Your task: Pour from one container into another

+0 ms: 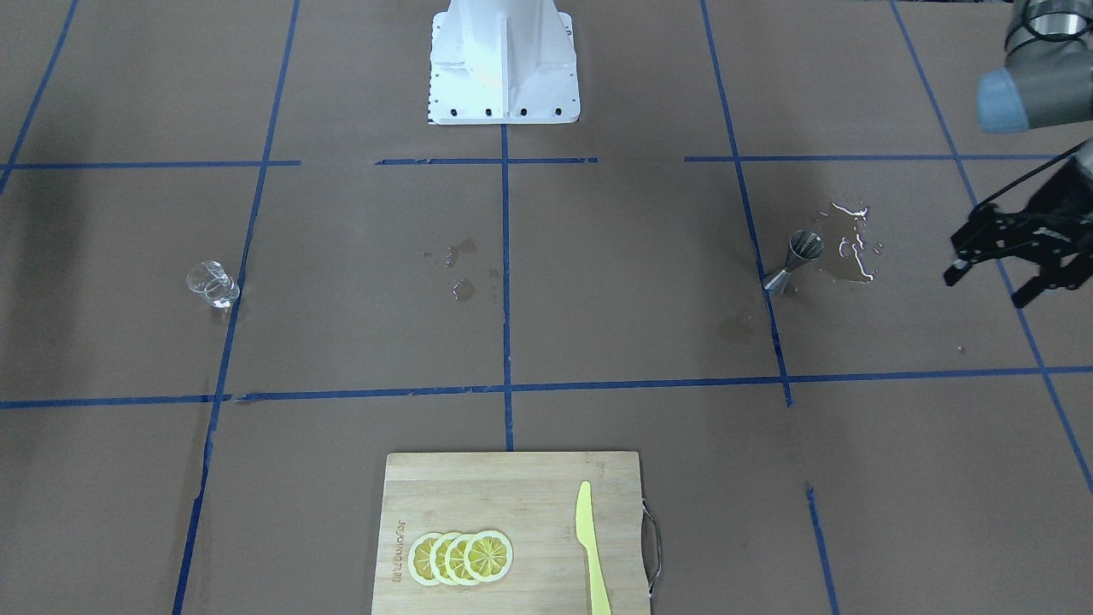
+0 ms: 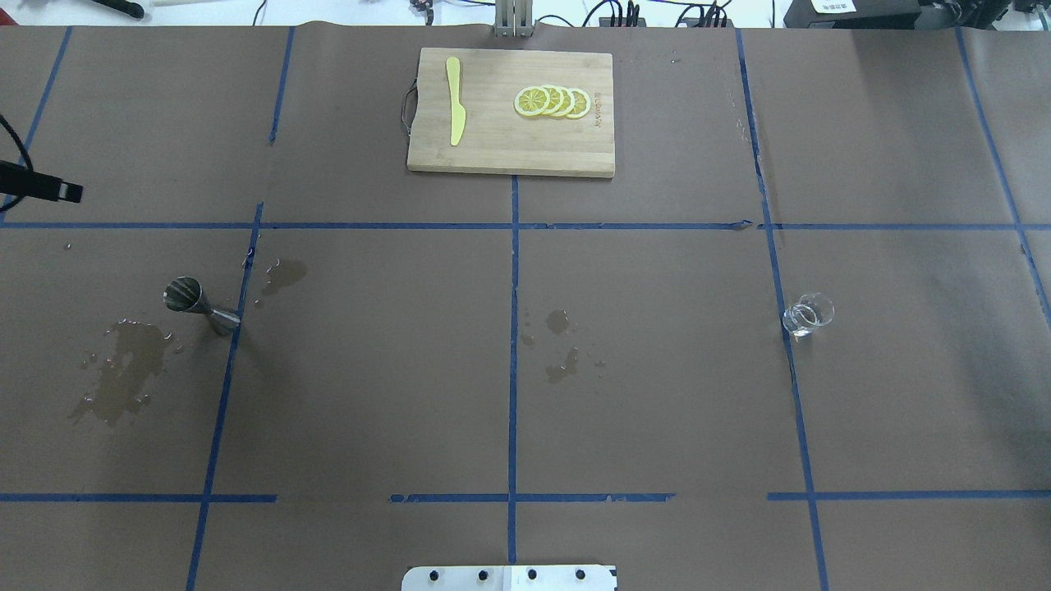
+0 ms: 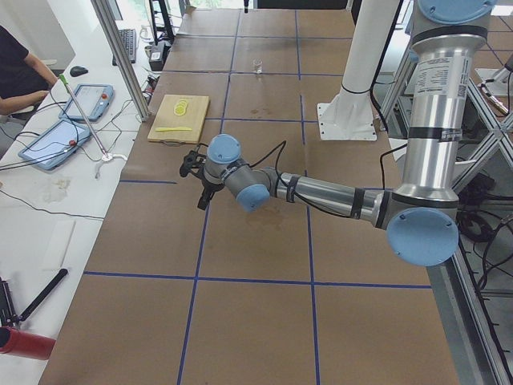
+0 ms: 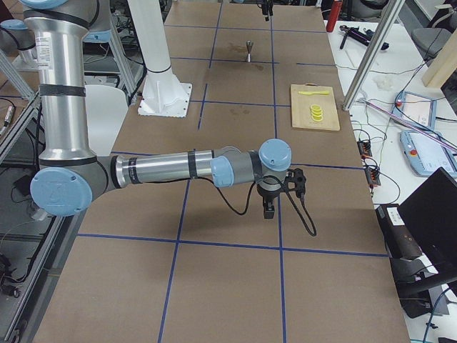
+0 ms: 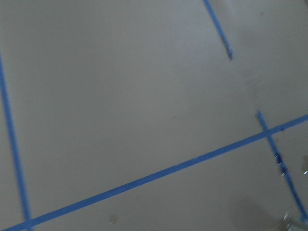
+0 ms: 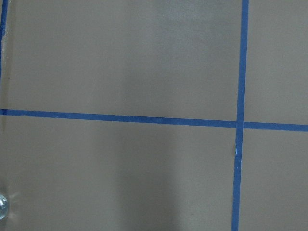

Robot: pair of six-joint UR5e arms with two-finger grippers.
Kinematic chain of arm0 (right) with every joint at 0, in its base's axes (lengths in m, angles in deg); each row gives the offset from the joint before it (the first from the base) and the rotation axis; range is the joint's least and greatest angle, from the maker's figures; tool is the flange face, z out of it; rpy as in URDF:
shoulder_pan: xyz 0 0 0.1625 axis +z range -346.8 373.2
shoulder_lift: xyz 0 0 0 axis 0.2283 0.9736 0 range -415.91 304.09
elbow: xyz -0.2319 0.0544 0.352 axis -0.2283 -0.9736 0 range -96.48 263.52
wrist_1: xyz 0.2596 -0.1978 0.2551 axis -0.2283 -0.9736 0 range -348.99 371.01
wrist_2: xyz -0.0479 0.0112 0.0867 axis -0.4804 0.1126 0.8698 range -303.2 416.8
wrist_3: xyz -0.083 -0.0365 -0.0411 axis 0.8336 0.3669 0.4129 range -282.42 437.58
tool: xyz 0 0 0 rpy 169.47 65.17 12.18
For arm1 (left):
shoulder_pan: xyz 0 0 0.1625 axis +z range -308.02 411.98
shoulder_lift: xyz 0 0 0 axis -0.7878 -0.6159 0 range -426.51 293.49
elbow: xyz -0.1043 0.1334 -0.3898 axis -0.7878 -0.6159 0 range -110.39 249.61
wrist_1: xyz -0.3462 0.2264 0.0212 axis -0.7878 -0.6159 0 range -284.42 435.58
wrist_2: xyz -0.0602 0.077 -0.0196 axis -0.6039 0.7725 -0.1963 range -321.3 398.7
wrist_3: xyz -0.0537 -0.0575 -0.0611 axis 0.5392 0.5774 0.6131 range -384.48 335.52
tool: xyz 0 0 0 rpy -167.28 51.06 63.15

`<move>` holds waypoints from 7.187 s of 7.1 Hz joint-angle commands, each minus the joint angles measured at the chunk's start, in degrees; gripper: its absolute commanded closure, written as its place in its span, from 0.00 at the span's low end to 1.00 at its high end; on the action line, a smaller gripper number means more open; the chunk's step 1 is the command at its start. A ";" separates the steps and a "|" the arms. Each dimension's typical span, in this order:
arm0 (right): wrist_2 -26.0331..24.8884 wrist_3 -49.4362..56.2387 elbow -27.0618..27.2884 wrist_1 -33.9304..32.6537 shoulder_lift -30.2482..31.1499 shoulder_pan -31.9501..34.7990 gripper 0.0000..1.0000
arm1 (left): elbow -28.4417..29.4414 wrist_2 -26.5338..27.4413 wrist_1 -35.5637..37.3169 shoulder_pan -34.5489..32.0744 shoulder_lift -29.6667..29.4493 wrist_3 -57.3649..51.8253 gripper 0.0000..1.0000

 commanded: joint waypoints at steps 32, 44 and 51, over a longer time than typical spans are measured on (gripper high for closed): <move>0.06 0.01 0.29 14.40 3.73 -0.19 0.00 | 12.91 104.11 -15.40 53.71 -0.31 38.14 0.29; 0.15 -0.51 -0.59 14.40 3.55 -0.46 0.00 | 12.82 105.69 -15.41 54.32 -0.92 37.88 0.58; 0.24 -0.51 -2.00 14.40 3.12 -0.89 0.00 | 12.47 105.61 -15.41 54.32 -0.23 37.44 1.00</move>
